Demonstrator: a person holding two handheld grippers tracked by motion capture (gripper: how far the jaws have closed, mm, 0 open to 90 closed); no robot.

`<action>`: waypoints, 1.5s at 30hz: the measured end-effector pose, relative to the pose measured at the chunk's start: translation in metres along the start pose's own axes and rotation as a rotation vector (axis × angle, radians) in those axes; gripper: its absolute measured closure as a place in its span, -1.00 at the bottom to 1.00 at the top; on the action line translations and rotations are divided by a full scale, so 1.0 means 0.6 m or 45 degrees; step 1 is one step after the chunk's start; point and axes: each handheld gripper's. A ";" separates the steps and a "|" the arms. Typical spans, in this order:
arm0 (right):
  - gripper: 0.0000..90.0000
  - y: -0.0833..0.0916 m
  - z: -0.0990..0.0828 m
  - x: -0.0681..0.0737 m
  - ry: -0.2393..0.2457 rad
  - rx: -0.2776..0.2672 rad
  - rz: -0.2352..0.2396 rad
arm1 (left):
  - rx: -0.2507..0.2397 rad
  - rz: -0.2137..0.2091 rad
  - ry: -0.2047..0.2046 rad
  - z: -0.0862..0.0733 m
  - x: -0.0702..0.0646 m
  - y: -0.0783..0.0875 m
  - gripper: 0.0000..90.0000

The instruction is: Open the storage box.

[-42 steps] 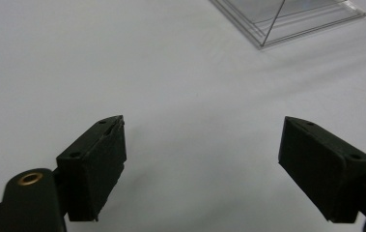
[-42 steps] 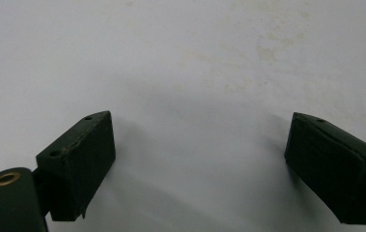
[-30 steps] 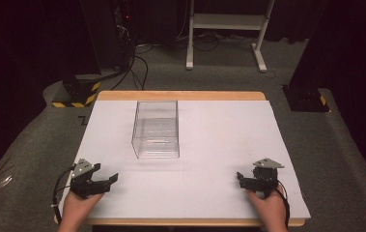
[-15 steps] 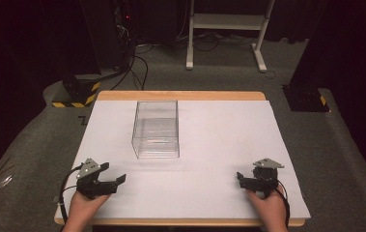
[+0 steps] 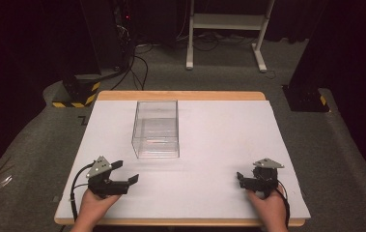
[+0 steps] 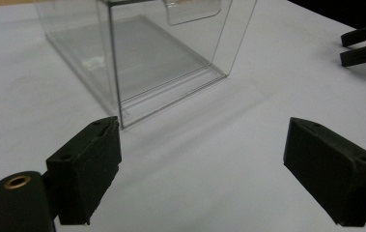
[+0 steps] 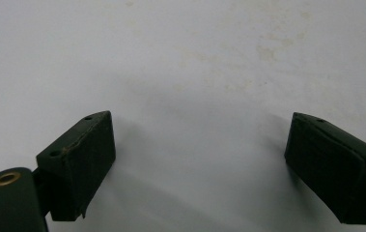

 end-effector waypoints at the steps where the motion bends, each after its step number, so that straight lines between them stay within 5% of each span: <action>1: -0.77 0.000 0.000 0.000 0.000 0.000 0.000 | -0.003 -0.015 0.000 0.003 -0.002 -0.004 -0.70; 13: -0.77 0.000 0.000 0.000 0.001 0.000 -0.001 | 0.001 -0.045 -0.016 0.030 -0.016 -0.050 -0.69; 43: -0.77 0.000 0.000 0.000 0.000 -0.001 0.000 | -0.034 -0.065 0.034 0.060 0.000 -0.117 -0.60; 44: -0.77 0.000 0.000 0.000 0.000 -0.001 0.000 | -0.142 -0.075 0.181 0.062 -0.016 -0.132 -0.59; 45: -0.77 0.000 0.000 0.000 0.001 -0.001 -0.001 | -0.126 -0.076 0.163 0.064 -0.015 -0.132 -0.59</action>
Point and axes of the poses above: each handheld gripper's, and its own axes: y roughly backward along the jaws, z roughly out of its top, x roughly to its left, and after that the axes turned 8 degrees about y, right-handed
